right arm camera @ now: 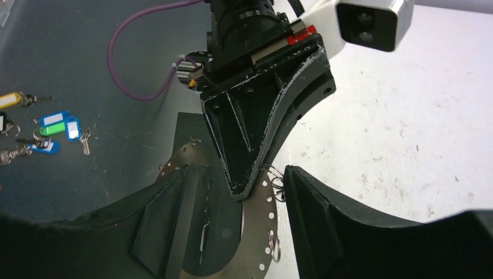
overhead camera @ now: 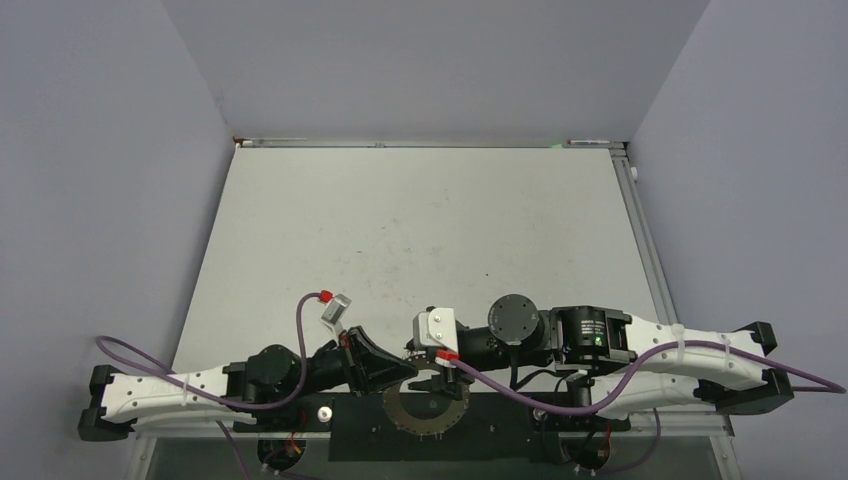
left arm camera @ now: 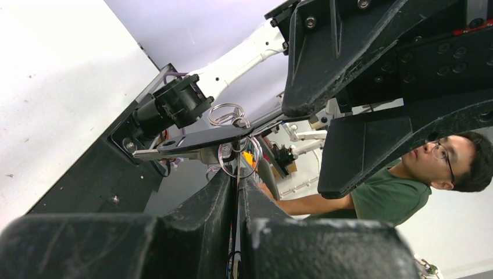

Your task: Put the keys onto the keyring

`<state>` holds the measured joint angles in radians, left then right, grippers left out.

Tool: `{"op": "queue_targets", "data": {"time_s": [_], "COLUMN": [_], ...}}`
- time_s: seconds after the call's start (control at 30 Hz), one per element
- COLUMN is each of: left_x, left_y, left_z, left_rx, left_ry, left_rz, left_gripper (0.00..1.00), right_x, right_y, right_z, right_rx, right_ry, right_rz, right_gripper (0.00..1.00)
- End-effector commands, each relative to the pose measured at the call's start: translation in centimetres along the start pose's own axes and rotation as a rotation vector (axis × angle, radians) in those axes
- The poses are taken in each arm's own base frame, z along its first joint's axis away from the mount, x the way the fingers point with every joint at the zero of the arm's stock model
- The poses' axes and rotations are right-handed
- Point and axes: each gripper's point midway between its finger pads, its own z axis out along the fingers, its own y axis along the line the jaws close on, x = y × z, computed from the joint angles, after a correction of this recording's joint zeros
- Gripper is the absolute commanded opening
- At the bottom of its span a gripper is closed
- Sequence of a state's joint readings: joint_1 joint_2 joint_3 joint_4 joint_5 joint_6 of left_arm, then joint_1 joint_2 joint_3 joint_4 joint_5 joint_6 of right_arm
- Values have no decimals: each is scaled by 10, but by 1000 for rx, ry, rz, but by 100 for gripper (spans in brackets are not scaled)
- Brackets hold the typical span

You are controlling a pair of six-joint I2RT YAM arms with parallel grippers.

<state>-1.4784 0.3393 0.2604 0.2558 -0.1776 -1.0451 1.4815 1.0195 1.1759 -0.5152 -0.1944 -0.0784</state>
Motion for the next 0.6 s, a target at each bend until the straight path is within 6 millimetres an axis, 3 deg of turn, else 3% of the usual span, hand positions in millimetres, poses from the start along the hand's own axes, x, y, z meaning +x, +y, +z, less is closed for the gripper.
{"op": "queue_targets", "data": {"time_s": [0.0, 0.2, 0.37, 0.57], "left_x": [-11, -8, -6, -6], "left_y": [-40, -44, -43, -45], "left_z": [0, 2, 1, 0], "left_rx": [104, 110, 114, 129], "left_ry": [4, 27, 35, 37], "left_rz": [-8, 6, 0, -5], "left_gripper": [0, 0, 0, 0], "right_x": [-31, -19, -14, -7], "right_y": [6, -10, -26, -30], "right_z": [-7, 4, 1, -5], "right_rx": [-90, -81, -67, -129], "right_ry": [-98, -19, -3, 6], "right_rz": [-99, -112, -107, -87], "right_gripper": [56, 52, 47, 43]}}
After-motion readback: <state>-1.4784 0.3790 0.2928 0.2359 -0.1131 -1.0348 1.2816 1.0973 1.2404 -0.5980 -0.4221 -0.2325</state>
